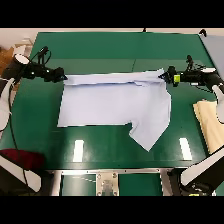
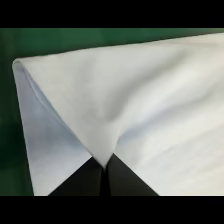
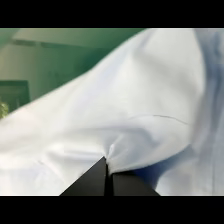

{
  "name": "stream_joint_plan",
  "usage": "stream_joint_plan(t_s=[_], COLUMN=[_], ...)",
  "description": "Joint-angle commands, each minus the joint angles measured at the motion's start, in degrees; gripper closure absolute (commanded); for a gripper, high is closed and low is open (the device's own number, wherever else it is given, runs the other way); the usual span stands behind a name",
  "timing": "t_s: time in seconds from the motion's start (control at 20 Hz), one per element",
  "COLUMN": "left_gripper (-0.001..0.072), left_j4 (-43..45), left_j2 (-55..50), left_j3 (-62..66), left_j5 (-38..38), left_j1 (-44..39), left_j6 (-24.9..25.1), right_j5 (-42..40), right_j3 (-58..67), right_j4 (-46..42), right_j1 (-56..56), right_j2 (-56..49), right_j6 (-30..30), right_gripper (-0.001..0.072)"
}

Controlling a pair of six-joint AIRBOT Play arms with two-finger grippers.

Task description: Fold the shirts.

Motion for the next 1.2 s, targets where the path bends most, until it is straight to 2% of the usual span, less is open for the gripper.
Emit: stream_joint_plan(t_s=[0.0,0.6,0.65,0.7,0.75,0.8,0.85,1.0,1.15], left_gripper=[0.0688,0.0687,0.0687,0.0686,0.0528,0.0169,0.0083,0.0081,0.0082], left_j4=[4.79,4.28,3.80,3.41,3.41,3.52,4.04,4.59,4.52], left_j2=[-0.11,-1.11,-1.11,-1.11,-1.09,-1.09,-1.07,0.11,2.45], left_j3=[-0.02,-2.47,-2.47,-2.45,-2.21,-1.38,-0.04,3.32,1.86], left_j5=[-1.62,-0.66,-0.70,-0.92,-1.92,-3.91,-6.60,-17.97,-29.05], left_j1=[0.00,-0.31,-0.28,-0.28,-0.28,0.11,0.92,5.75,11.02], left_j6=[-1.25,-1.27,-1.27,-1.31,-1.33,-2.49,-5.40,-9.64,-12.22], right_j5=[2.84,2.84,2.89,2.91,3.52,5.01,7.74,16.81,22.36], right_j3=[-0.83,-2.80,-2.78,-2.73,-2.36,-1.44,0.11,2.49,-0.07], right_j4=[-6.58,-7.02,-6.99,-6.86,-6.93,-6.97,-7.02,-7.28,-12.37], right_j1=[0.20,0.92,0.94,0.90,0.70,0.11,-0.96,-5.60,-9.16], right_j2=[0.26,0.26,0.26,0.28,0.28,0.31,0.33,1.66,5.64], right_j6=[2.10,2.95,2.95,3.08,3.80,4.13,5.55,9.22,10.69], right_gripper=[0.0695,0.0694,0.0662,0.0551,0.0469,0.0416,0.0407,0.0412,0.0433])
